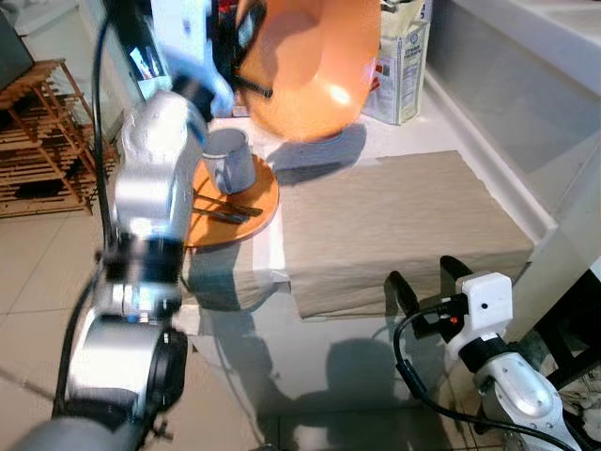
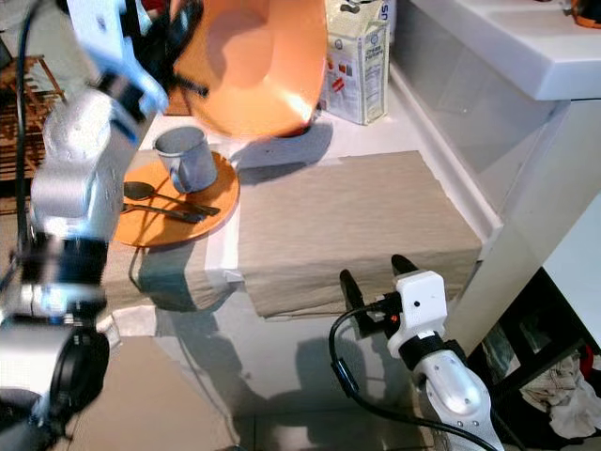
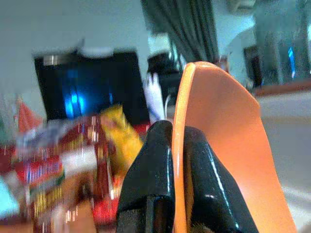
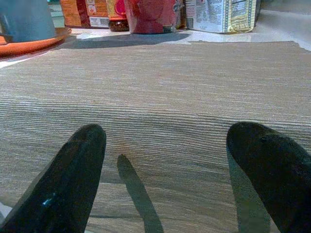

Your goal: Setting the table

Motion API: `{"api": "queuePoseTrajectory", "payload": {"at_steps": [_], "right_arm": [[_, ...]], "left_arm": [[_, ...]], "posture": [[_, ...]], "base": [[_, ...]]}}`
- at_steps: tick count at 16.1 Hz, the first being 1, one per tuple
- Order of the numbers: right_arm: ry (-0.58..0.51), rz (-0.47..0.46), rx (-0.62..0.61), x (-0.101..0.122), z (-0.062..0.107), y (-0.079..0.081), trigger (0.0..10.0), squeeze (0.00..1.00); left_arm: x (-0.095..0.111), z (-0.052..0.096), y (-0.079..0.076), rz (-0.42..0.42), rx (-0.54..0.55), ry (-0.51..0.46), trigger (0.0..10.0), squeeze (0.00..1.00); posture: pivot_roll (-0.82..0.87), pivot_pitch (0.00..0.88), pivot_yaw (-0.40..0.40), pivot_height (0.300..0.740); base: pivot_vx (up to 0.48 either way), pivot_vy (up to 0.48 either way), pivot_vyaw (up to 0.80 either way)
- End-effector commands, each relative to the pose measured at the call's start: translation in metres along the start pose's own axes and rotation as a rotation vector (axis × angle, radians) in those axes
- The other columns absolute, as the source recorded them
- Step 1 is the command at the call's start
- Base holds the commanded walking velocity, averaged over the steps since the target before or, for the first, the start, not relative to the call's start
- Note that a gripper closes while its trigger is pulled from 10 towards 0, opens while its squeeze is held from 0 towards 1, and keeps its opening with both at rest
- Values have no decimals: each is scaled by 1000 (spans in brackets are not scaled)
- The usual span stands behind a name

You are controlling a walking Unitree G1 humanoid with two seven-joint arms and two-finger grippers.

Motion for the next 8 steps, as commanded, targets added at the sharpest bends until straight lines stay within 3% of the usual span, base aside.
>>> {"api": "queuePoseTrajectory", "payload": {"at_steps": [1, 3, 7, 8], "right_arm": [[-3, -1, -9, 0, -3, 0, 10000, 0], [-3, -2, -5, -1, -4, 0, 10000, 0], [-3, -3, -2, -1, -5, -1, 10000, 0], [-2, -2, -1, -1, -5, -1, 10000, 0]], "left_arm": [[12, 0, 2, 8, 22, -34, 0, 0], [13, 2, 1, 24, 27, -36, 0, 0], [12, 1, 0, 56, 37, -22, 0, 0], [10, 0, 0, 65, 45, -10, 0, 0]], "posture": [[-27, 0, 93, 740], [-25, 0, 89, 740], [-25, 0, 87, 740], [-27, 0, 88, 740]], "base": [[0, 0, 0], [-397, -268, 0], [-446, 0, 0], [0, 0, 0]]}}
Point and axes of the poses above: a point about 5 cm out from each wrist's last joint towards the gripper, its own z axis pointing back from the gripper into the wrist, its own x axis along the axis of the wrist's last joint, y = z × x, the point moved 3 cm from there along -z, pointing out of the wrist towards the gripper, and after that the axes turned 3 degrees about -z, right-handed, at the moved point
